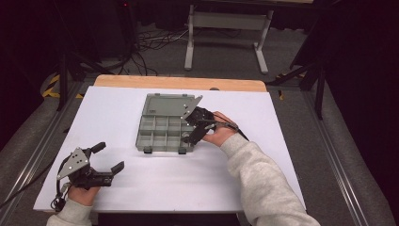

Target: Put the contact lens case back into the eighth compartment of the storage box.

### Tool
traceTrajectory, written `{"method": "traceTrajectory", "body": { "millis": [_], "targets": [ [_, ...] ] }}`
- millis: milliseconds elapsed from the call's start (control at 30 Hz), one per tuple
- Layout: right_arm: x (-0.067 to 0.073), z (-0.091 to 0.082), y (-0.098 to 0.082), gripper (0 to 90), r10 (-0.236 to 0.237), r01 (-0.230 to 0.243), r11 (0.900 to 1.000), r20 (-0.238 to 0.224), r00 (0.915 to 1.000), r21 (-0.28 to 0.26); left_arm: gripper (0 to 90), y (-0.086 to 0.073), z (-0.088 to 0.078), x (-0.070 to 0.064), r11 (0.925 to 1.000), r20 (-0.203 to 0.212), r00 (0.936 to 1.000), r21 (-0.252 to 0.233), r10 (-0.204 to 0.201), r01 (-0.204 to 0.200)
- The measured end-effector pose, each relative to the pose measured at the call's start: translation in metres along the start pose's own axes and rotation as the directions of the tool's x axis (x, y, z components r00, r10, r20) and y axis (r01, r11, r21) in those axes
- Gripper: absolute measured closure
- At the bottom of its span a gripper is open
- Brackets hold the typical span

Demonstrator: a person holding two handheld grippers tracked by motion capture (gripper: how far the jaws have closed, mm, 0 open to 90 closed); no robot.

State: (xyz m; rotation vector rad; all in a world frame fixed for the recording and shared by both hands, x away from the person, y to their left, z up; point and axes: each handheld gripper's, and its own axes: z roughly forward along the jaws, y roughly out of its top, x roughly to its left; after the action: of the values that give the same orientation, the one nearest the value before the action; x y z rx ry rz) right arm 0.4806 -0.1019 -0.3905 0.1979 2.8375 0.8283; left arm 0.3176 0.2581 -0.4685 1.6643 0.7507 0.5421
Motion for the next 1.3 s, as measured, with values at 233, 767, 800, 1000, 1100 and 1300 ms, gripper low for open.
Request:
{"method": "traceTrajectory", "body": {
  "millis": [233, 767, 800, 1000, 1100, 1300],
  "targets": [
    [0.006, -0.011, 0.007, 10.6, -0.007, 0.008, 0.999, 0.018, 0.9998, -0.048, 0.7, 0.000, 0.000, 0.000, 1.0000, -0.003, 1.0000, -0.001, 0.002, -0.002],
    [0.018, -0.045, 0.008, 0.3, 0.033, -0.024, 0.994, 0.078, 0.9964, -0.110, 0.7, 0.000, 0.000, 0.001, 1.0000, -0.004, 1.0000, 0.001, 0.003, -0.003],
    [0.019, -0.049, 0.007, 0.3, 0.039, -0.031, 0.993, 0.076, 0.9963, -0.115, 0.7, 0.000, 0.000, 0.001, 1.0000, -0.004, 1.0000, 0.001, 0.003, -0.003],
    [0.028, -0.066, -0.003, 0.3, 0.059, -0.042, 0.986, 0.104, 0.9928, -0.161, 0.7, 0.000, 0.000, 0.001, 1.0000, -0.005, 1.0000, 0.000, 0.004, -0.004],
    [0.036, -0.076, -0.012, 0.2, 0.079, -0.055, 0.981, 0.124, 0.9891, -0.187, 0.7, 0.000, 0.000, 0.000, 1.0000, -0.006, 1.0000, 0.000, 0.004, -0.004],
    [0.061, -0.093, -0.042, 0.3, 0.149, -0.095, 0.949, 0.161, 0.9756, -0.301, 0.7, 0.000, 0.000, 0.000, 1.0000, -0.002, 1.0000, 0.004, 0.003, -0.003]
  ]
}}
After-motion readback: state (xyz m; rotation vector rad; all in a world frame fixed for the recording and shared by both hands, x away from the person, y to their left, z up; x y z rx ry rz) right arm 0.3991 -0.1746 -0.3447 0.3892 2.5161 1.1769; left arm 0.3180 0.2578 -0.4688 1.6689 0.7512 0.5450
